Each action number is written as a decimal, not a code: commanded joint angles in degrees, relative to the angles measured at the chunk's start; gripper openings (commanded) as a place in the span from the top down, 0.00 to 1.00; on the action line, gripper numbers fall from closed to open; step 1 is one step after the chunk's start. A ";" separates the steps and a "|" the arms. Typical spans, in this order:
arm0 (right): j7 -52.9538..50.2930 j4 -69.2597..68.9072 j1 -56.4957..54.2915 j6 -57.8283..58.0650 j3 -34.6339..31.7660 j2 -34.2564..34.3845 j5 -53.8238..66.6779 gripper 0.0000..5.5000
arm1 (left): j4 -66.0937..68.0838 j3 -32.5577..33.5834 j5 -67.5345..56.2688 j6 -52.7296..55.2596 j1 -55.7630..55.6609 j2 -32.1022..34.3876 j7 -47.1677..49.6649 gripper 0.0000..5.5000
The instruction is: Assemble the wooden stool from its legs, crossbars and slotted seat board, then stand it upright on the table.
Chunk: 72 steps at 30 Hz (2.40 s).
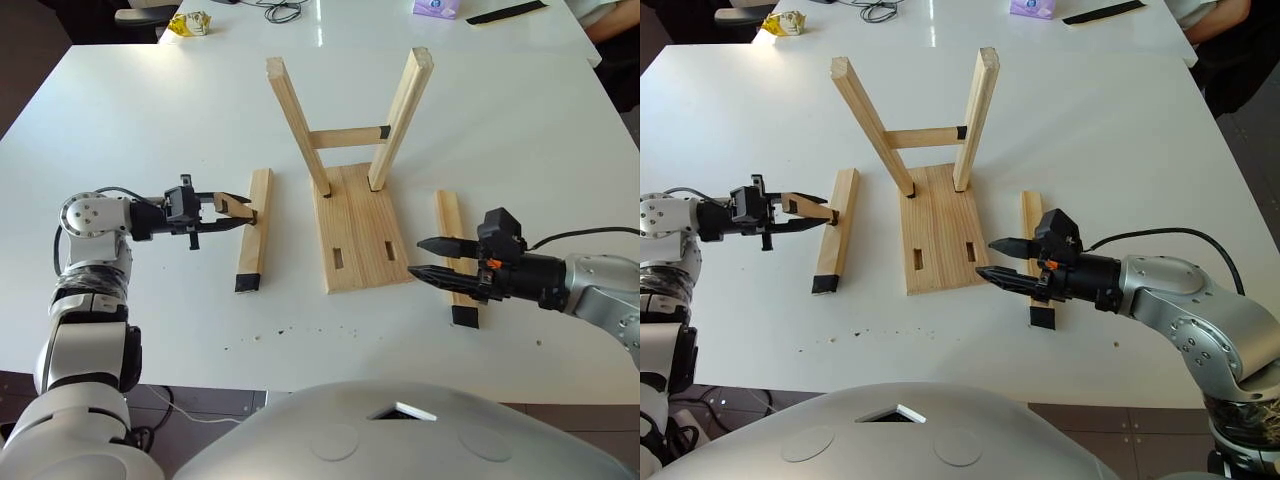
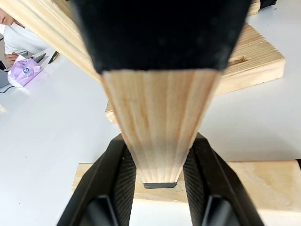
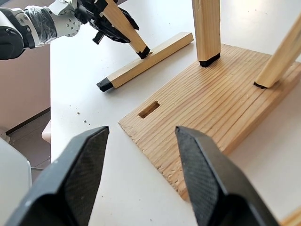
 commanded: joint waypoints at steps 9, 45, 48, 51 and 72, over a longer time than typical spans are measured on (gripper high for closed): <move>-2.44 -2.81 2.36 1.16 -1.97 -0.32 2.21 0.53 | -17.53 -7.23 -5.51 17.18 9.05 6.78 -0.66 0.76; 3.53 0.95 -2.32 0.45 1.69 -5.77 -2.21 0.53 | -10.10 -5.59 6.30 11.22 15.89 -1.53 10.11 0.25; 3.33 0.77 -1.91 -0.13 1.89 -5.55 -3.11 0.53 | -15.56 -4.88 2.33 15.93 17.45 0.47 6.24 0.22; 2.97 0.63 -1.52 -0.32 1.48 -5.12 -3.54 0.53 | -24.11 -3.21 -2.69 22.34 19.70 2.11 3.90 0.22; 2.61 -0.96 1.09 -1.31 -1.29 -4.01 -3.36 0.53 | -59.84 12.02 -17.87 47.74 26.34 5.58 13.35 0.22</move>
